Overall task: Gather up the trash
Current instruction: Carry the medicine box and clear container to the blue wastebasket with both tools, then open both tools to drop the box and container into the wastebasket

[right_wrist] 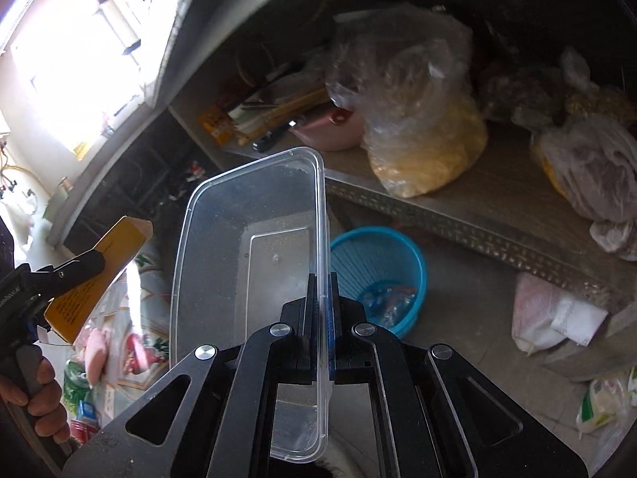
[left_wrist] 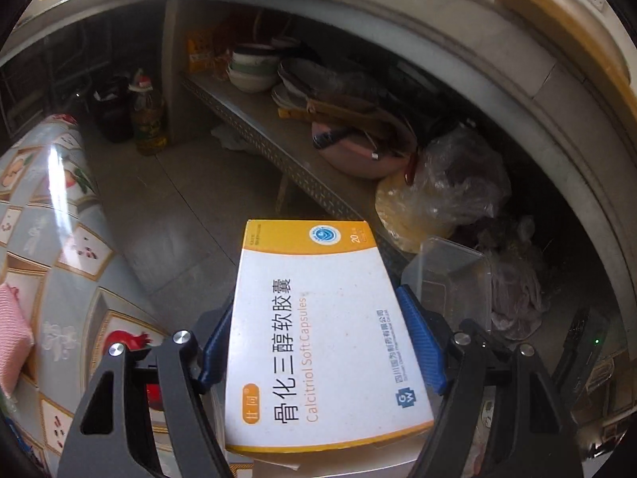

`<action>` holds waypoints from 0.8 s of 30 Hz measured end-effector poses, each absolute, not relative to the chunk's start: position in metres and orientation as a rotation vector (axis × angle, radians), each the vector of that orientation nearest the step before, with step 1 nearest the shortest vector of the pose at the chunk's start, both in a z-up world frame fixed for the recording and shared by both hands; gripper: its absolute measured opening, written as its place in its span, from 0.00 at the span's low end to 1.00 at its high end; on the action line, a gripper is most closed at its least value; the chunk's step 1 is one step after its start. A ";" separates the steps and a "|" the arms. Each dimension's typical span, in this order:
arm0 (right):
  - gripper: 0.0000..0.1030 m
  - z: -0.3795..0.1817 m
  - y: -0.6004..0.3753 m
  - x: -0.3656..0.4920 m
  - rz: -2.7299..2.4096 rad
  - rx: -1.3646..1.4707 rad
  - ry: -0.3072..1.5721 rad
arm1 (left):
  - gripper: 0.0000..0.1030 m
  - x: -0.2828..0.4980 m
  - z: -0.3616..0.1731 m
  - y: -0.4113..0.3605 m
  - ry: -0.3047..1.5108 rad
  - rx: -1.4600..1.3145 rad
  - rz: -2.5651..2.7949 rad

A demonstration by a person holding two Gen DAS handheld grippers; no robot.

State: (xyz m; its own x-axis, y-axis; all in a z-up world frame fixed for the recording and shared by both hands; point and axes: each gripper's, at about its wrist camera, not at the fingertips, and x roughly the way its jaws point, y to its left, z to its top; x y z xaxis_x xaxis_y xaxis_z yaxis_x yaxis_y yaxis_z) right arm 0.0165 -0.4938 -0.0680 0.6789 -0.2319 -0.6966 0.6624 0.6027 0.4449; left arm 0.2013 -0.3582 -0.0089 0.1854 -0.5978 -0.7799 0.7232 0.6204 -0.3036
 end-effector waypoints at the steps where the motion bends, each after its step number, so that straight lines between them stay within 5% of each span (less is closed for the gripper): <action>1: 0.02 -0.079 -0.500 0.019 -0.572 0.762 0.656 | 0.71 0.203 -0.018 -0.370 1.053 0.159 -0.942; 10: 0.06 -0.163 -0.540 0.076 -0.683 0.800 0.787 | 0.72 0.233 -0.085 -0.457 1.214 0.260 -0.933; 12: 0.16 -0.179 -0.549 0.092 -0.697 0.802 0.787 | 0.75 0.242 -0.094 -0.472 1.233 0.272 -0.938; 14: 0.49 -0.201 -0.556 0.107 -0.709 0.789 0.812 | 0.79 0.250 -0.101 -0.478 1.242 0.282 -0.909; 24: 0.49 -0.224 -0.537 0.055 -0.736 0.807 0.822 | 0.79 0.248 -0.070 -0.434 1.157 0.235 -0.903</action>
